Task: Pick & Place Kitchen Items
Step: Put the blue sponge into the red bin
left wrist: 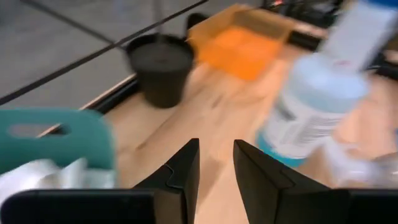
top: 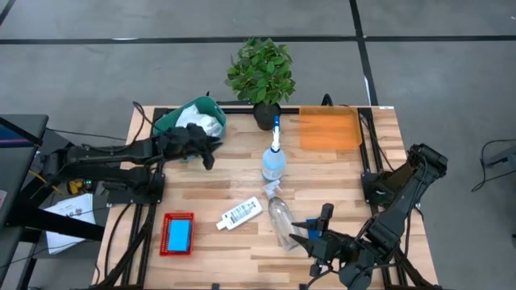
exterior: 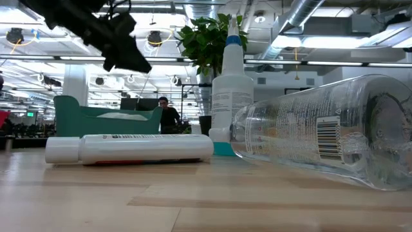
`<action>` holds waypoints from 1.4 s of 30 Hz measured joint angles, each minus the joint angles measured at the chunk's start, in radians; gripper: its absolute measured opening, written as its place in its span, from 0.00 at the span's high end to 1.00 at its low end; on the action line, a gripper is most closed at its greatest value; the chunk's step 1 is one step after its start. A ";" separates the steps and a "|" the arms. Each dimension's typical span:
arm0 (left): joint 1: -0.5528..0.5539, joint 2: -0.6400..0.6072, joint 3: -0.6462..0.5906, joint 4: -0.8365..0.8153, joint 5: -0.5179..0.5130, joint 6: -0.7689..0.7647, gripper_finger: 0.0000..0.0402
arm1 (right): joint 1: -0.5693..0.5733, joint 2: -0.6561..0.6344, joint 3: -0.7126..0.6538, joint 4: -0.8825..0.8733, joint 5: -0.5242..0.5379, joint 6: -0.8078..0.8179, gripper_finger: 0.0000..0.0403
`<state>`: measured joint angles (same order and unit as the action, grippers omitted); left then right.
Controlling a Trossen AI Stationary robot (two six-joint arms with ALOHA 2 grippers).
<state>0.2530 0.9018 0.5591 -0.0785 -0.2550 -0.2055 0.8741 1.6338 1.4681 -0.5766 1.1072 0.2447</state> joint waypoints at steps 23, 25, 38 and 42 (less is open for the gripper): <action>-0.445 -0.096 0.000 0.225 0.047 0.207 0.76 | 0.067 -0.001 0.000 -0.060 0.279 0.011 0.67; -0.445 -0.086 0.000 0.242 0.046 0.207 0.76 | 0.066 -0.001 0.000 -0.063 0.278 0.018 0.67; -0.445 -0.076 0.000 0.269 0.047 0.209 0.76 | 0.038 -0.001 0.000 -0.263 0.093 0.169 0.67; -0.445 -0.076 0.000 0.269 0.047 0.209 0.76 | 0.002 0.000 0.000 -0.473 -0.134 0.351 0.67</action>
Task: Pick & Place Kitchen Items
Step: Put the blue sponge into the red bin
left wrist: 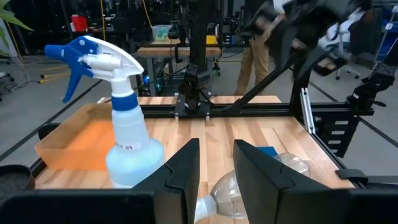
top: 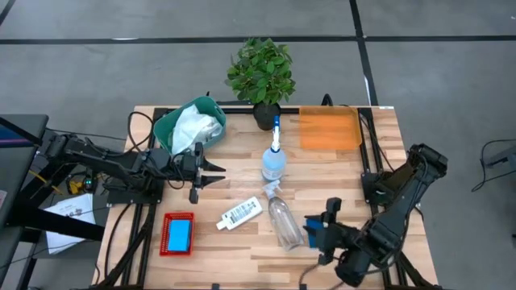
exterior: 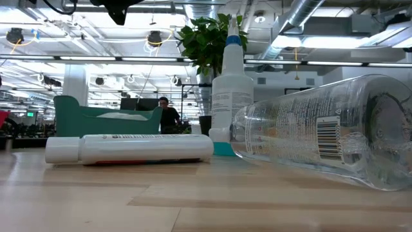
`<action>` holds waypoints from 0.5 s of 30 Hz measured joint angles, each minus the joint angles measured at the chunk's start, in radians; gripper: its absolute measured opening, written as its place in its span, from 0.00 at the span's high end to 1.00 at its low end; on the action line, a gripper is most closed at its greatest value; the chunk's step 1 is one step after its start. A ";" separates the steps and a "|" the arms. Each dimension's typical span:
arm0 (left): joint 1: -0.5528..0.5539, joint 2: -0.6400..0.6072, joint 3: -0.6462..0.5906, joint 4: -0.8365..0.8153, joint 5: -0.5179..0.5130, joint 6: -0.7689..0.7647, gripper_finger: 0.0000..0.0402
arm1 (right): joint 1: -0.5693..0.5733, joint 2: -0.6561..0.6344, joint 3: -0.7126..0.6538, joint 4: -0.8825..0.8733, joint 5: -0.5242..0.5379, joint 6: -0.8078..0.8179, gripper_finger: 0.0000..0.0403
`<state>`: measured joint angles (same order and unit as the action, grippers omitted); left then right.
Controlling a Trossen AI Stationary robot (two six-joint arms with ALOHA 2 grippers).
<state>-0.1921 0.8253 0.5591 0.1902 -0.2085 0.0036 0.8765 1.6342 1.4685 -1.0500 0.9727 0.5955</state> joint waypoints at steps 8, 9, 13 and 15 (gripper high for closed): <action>0.001 0.000 0.000 0.000 0.000 0.000 0.76 | -0.042 0.008 -0.065 -0.150 -0.283 0.288 0.67; 0.001 0.000 0.000 0.000 0.001 0.000 0.76 | -0.042 0.008 -0.079 -0.145 -0.301 0.290 0.67; 0.001 0.000 0.000 0.001 0.000 -0.001 0.76 | -0.049 0.008 -0.136 -0.119 -0.356 0.288 0.67; 0.001 0.000 0.000 0.001 0.001 -0.006 0.76 | -0.055 0.007 -0.156 -0.095 -0.372 0.287 0.67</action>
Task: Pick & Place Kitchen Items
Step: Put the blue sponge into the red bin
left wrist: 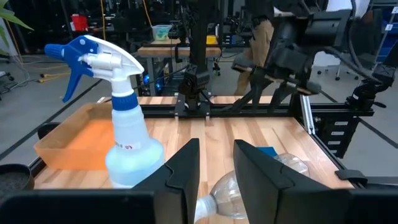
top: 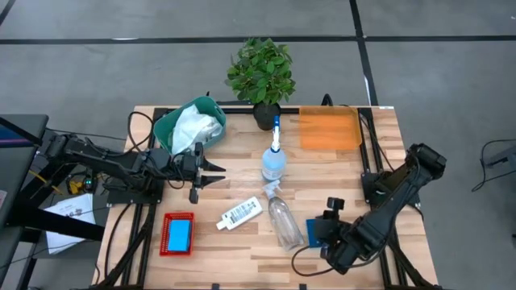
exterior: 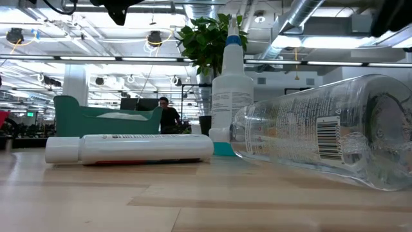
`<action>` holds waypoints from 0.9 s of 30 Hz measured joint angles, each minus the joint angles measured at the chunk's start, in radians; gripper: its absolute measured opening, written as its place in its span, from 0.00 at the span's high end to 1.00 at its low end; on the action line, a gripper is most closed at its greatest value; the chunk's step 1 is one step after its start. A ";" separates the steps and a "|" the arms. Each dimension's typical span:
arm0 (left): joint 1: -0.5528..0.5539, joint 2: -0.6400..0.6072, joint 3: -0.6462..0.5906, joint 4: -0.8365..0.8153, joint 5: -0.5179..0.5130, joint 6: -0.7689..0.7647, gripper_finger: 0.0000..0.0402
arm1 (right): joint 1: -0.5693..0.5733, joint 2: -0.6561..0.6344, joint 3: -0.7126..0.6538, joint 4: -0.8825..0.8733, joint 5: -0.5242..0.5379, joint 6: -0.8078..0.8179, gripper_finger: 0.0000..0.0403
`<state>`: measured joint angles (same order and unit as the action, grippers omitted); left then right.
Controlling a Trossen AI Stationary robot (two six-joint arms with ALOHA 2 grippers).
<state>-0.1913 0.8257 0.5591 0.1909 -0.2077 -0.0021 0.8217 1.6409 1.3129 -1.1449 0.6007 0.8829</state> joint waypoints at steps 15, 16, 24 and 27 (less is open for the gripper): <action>0.000 0.000 0.000 0.001 0.000 -0.013 0.76 | 0.010 0.000 -0.120 0.238 -0.084 -0.131 0.67; 0.000 0.000 0.000 0.001 0.000 -0.013 0.76 | 0.016 0.000 -0.140 0.273 -0.084 -0.131 0.67; 0.000 0.000 0.000 0.008 0.000 -0.013 0.76 | 0.074 0.001 -0.258 0.498 -0.085 -0.069 0.67; 0.000 0.000 0.000 0.012 0.000 -0.014 0.76 | 0.096 0.001 -0.256 0.504 -0.083 -0.018 0.67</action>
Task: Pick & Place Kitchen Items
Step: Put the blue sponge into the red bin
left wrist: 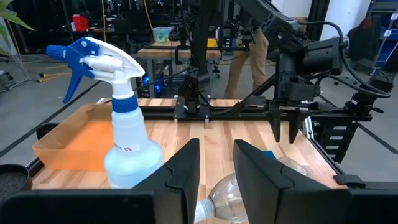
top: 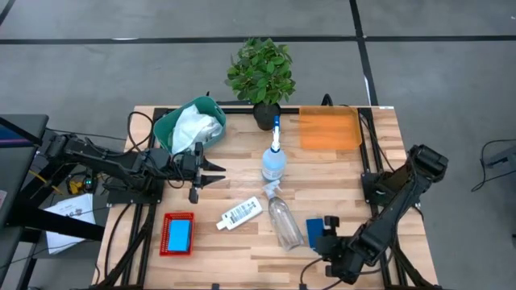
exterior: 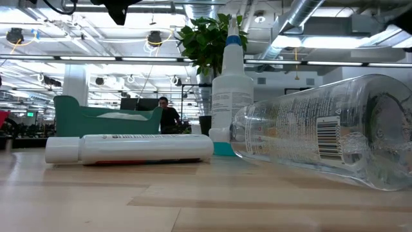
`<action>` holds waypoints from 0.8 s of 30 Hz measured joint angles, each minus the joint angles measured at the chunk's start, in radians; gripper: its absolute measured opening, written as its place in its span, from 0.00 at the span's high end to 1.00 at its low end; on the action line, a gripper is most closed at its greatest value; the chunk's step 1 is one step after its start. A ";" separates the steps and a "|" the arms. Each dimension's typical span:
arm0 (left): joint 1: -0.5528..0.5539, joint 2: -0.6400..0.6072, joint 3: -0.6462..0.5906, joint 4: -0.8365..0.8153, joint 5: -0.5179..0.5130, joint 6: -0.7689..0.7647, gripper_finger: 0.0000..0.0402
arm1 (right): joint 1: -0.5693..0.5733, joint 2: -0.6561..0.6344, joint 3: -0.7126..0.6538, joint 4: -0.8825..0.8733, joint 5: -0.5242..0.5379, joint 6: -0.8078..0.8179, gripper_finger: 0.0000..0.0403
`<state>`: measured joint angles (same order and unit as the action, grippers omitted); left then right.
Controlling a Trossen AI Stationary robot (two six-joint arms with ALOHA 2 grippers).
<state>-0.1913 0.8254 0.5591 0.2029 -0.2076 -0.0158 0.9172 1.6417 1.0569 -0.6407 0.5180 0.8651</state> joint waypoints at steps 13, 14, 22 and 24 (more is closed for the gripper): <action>0.000 0.000 0.000 0.000 0.000 -0.012 0.76 | 0.052 0.000 0.000 0.035 0.003 0.026 0.67; 0.000 0.000 0.000 0.000 0.000 -0.012 0.76 | 0.051 0.000 0.000 0.035 0.003 0.026 0.67; 0.000 0.000 0.000 0.000 0.000 -0.012 0.76 | 0.052 0.000 0.000 0.035 0.003 0.041 0.67; 0.000 0.000 0.000 0.000 0.000 -0.012 0.76 | 0.054 0.000 0.000 0.034 0.003 0.056 0.67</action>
<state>-0.1913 0.8257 0.5591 0.2024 -0.2077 -0.0277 0.9709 1.6417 1.0569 -0.6064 0.5213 0.9211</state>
